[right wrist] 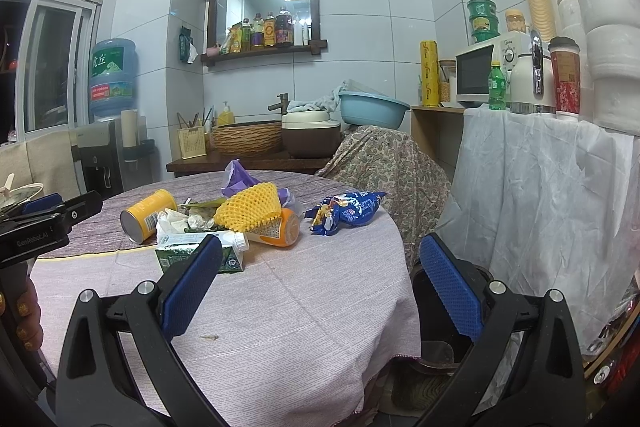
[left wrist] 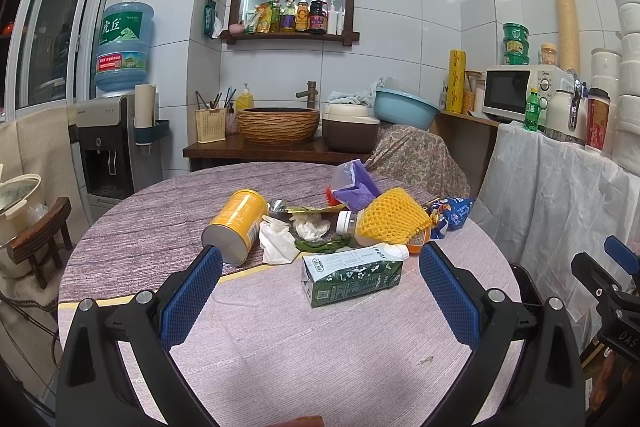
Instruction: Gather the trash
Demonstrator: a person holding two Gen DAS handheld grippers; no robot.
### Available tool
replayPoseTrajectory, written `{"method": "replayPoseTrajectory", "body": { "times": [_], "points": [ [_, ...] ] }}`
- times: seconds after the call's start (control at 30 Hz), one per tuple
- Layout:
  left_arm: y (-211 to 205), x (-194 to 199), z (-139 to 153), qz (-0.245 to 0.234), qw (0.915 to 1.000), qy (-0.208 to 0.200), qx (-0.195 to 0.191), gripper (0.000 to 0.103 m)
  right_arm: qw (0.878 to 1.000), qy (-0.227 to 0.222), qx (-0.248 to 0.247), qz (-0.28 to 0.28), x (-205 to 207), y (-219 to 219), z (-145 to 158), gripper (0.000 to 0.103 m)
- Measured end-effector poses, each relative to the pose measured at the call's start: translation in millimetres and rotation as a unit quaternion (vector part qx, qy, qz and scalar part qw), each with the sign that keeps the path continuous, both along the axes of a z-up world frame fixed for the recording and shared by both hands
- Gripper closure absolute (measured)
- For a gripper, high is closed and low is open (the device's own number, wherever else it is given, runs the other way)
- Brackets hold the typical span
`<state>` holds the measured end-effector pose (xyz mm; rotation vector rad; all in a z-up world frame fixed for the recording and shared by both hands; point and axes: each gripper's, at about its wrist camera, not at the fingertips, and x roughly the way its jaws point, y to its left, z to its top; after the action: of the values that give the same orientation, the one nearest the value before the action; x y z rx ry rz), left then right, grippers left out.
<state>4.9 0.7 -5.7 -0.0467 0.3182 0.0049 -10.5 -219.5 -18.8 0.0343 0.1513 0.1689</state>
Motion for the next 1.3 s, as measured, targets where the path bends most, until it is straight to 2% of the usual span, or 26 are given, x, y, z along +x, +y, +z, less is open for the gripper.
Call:
{"method": "replayPoseTrajectory", "body": {
  "times": [0.57, 0.7, 0.8, 0.87, 0.97, 1.1, 1.17, 1.2, 1.3],
  "points": [
    [0, 5, -3, -0.008, 0.9999, 0.014, 0.002, 0.005, 1.000, 0.015, -0.003, 0.002, 8, 0, -3, 0.005],
    [1, 17, -10, -0.030, 0.9987, 0.040, 0.010, 0.005, 0.998, 0.053, -0.014, 0.017, 24, 3, -11, 0.005],
    [9, 38, -23, -0.046, 0.9936, 0.103, 0.009, 0.005, 0.993, 0.107, -0.024, 0.041, 47, 7, -24, 0.005],
    [15, 46, -31, -0.062, 0.9901, 0.126, 0.008, 0.005, 0.987, 0.144, -0.022, 0.066, 62, 9, -34, 0.005],
    [15, 54, -40, -0.087, 0.9853, 0.141, 0.040, 0.005, 0.981, 0.169, -0.007, 0.098, 78, 13, -42, 0.005],
    [2, 69, -41, -0.135, 0.9746, 0.153, 0.094, 0.007, 0.971, 0.197, 0.000, 0.137, 103, 22, -46, 0.005],
    [-7, 80, -39, -0.161, 0.9667, 0.151, 0.128, 0.007, 0.971, 0.201, -0.005, 0.133, 112, 26, -46, 0.005],
    [-14, 88, -38, -0.177, 0.9601, 0.151, 0.155, 0.008, 0.971, 0.201, -0.005, 0.131, 116, 24, -45, 0.005],
    [-36, 109, -40, -0.238, 0.9289, 0.163, 0.232, 0.008, 0.973, 0.196, -0.008, 0.121, 123, 21, -40, 0.005]
  ]
}}
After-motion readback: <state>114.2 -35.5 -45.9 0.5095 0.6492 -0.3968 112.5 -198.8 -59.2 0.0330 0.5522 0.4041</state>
